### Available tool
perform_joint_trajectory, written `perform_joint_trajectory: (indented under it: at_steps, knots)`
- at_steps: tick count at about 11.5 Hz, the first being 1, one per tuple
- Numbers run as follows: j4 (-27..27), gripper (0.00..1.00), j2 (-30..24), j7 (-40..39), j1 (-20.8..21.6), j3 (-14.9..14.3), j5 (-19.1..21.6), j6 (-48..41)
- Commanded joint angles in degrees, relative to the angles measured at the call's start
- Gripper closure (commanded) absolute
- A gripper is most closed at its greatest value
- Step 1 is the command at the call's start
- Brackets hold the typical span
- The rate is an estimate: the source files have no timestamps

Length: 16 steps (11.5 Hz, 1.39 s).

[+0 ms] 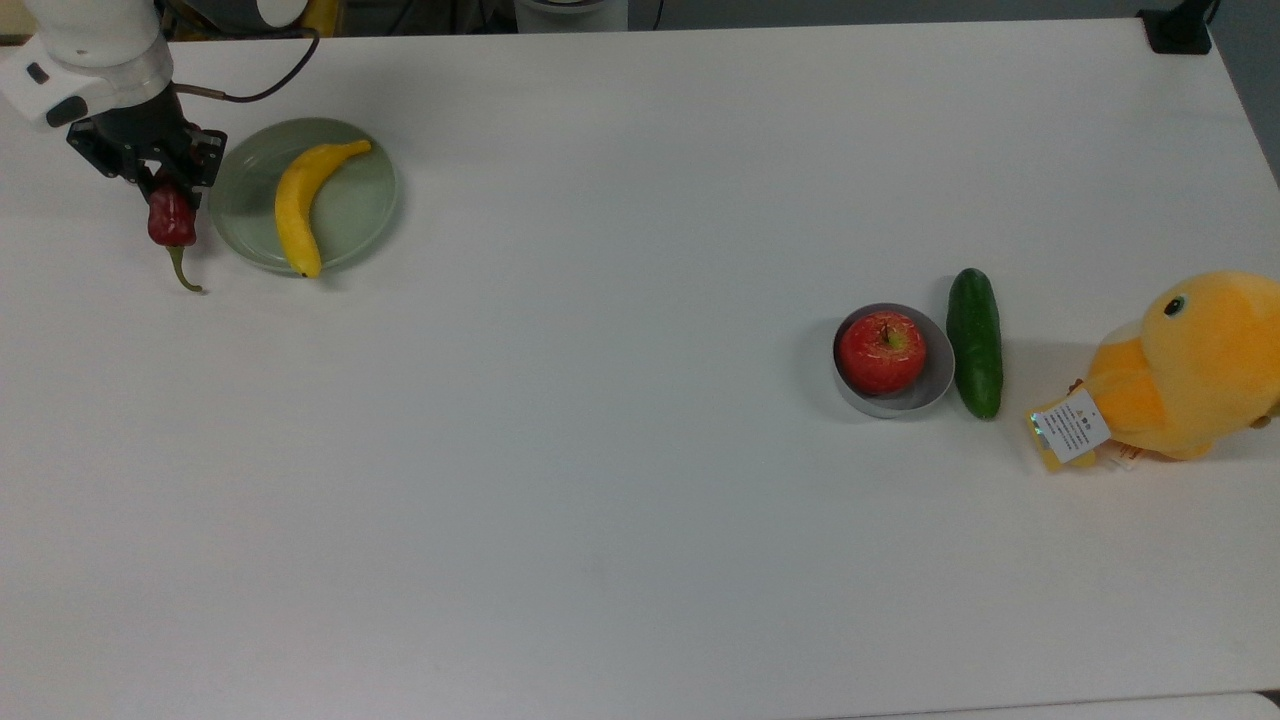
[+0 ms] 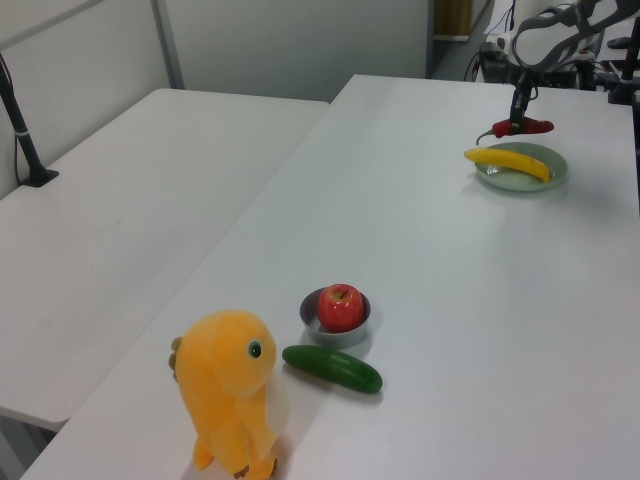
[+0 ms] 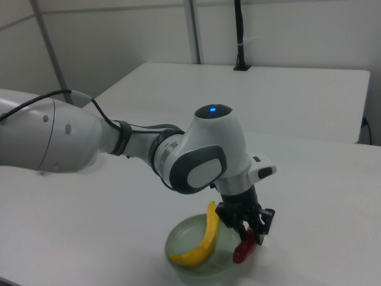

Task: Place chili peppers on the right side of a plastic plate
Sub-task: 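Lower the pepper beside the plate rim and open the gripper, then raise the open gripper up and away from the pepper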

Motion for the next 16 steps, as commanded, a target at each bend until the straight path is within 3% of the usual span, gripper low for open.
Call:
perform_joint_trajectory:
  at_steps: [1, 5, 7, 8, 10, 12, 16]
  knots:
    - [-0.66, 0.0, -0.08, -2.2, -0.28, -0.06, 0.83, -0.01]
    - [-0.22, 0.0, -0.43, -0.97, 0.24, 0.29, 1.0, -2.12]
    - [0.22, 0.0, -2.88, 7.76, 0.86, 1.95, 1.09, -4.05]
    - [1.61, 0.0, -4.81, 14.61, 1.56, 4.57, 1.09, -5.45]
    - [6.26, 0.0, -5.71, 27.62, 4.98, 9.67, 1.0, -10.8]
    - [6.9, 0.0, -8.77, 35.3, 7.18, 13.72, 1.09, -12.58]
    - [7.16, 0.0, -13.43, 45.7, 17.53, 14.36, 1.0, -18.09]
